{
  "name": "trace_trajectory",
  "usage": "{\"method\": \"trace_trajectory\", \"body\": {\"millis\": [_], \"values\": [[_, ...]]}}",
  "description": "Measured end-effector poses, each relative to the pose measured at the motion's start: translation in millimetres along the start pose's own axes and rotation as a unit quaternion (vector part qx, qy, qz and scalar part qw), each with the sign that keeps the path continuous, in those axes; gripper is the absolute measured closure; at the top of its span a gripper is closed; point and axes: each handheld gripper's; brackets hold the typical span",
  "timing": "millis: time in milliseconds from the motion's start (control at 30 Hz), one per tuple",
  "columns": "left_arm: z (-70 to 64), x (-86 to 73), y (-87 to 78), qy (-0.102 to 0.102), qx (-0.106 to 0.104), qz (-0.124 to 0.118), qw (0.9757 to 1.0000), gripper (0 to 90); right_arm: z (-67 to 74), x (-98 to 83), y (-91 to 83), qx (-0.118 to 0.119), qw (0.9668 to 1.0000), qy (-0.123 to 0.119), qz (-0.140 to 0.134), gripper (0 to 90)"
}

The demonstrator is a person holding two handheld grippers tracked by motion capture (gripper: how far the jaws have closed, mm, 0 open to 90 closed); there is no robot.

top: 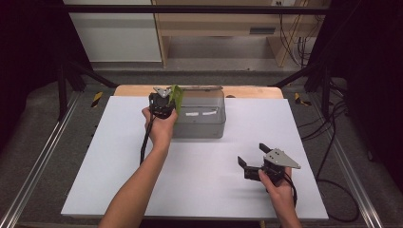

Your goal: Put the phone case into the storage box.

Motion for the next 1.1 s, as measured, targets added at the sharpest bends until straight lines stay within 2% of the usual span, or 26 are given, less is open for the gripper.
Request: {"method": "trace_trajectory", "body": {"millis": [400,1100], "values": [[1.4,-2.1,3.1,-0.001,0.001,0.018,0.9998,77.4,0.4,-0.3,0.4,0.001,1.0000,0.001,0.001,4.6],[1.5,-3.3,6.4,-0.011,-0.005,0.029,0.9995,77.4,0.5,-0.6,0.8,0.001,1.0000,0.001,0.003,4.6]]}}
Point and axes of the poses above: each handheld gripper's, and its own axes: y roughly forward along the jaws, x roughly out of its top, z roughly to its left, and after that the axes turned 11 degrees about -z, right-handed
